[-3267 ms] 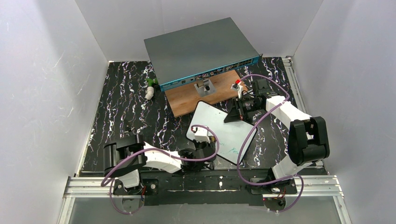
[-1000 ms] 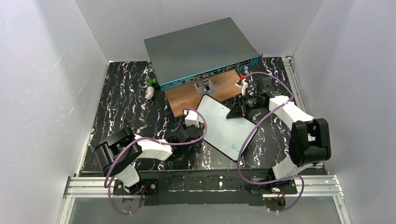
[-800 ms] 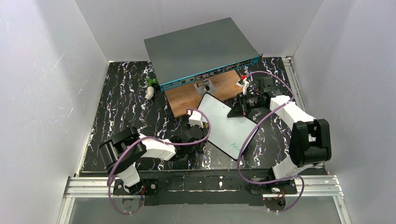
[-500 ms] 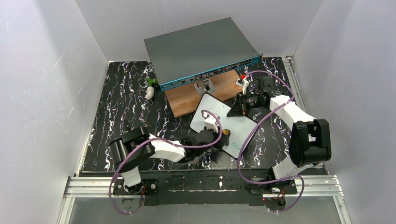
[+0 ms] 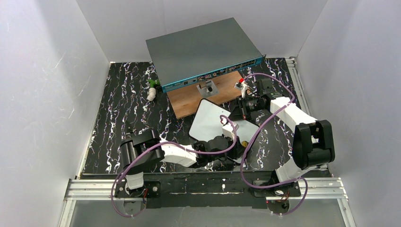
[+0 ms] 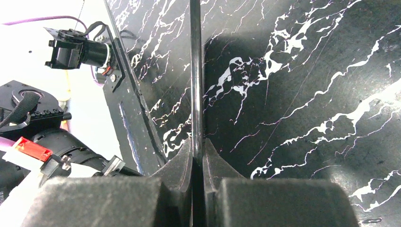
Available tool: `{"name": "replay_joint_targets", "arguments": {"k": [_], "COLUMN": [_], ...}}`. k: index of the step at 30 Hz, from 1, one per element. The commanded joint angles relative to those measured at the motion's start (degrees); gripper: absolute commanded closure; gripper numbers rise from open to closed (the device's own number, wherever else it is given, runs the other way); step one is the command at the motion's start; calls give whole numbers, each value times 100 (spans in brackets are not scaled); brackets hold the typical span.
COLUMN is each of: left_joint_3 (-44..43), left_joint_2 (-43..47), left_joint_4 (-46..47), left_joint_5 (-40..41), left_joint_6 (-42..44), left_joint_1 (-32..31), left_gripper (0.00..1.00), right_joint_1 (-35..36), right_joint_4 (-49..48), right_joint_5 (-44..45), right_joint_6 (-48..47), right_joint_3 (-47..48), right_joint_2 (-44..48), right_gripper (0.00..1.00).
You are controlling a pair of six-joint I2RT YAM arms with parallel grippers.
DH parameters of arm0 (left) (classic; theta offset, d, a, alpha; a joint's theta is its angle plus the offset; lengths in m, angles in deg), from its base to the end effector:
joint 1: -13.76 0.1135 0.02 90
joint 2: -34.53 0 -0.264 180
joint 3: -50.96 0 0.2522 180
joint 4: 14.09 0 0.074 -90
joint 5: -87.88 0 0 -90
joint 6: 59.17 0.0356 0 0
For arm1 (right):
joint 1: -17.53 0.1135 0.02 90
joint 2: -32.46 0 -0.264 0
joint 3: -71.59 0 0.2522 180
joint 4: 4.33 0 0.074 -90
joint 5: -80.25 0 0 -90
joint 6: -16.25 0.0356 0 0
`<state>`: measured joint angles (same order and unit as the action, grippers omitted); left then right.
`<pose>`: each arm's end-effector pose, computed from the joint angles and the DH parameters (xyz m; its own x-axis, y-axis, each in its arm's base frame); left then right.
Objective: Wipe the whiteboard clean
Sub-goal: Erase the whiteboard at the center of the board.
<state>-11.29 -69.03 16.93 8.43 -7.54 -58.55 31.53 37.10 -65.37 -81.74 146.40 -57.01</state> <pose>0.1212 -0.3587 0.1842 -0.5900 -0.1585 -0.7917 0.6577 0.4744 -0.5851 0.2976 0.1045 0.2356 -0.7164 -0.2595 -0.6477 -0.6896 0.4044 0.6007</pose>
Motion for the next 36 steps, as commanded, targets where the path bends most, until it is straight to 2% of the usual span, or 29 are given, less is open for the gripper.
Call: {"name": "replay_joint_targets", "arguments": {"k": [1,10,21,26,30,36], "left_joint_3": [54,95,229,359,455,-121], "left_joint_2": [121,533,841,853,762,282], "left_joint_4": [-918,-2514,-3540,-3432,-2471,-1988], "left_joint_5": [854,2216,3321,3186,2489,1937], "left_joint_6": [20,4,198,177,547,826], "left_joint_1": [77,100,100,103,88,-200], "left_gripper": [100,100,100,100,100,100], "right_joint_1": [175,174,174,176,175,173], "right_joint_4": [312,311,311,305,301,278], "right_joint_5": [-749,-723,-696,-680,-655,-650], "right_joint_6": [241,235,234,237,251,271], "right_joint_3": [-19,-24,-25,-31,-39,-41], "right_joint_2": [39,38,44,35,26,35], "right_gripper": [99,99,99,99,99,99]}}
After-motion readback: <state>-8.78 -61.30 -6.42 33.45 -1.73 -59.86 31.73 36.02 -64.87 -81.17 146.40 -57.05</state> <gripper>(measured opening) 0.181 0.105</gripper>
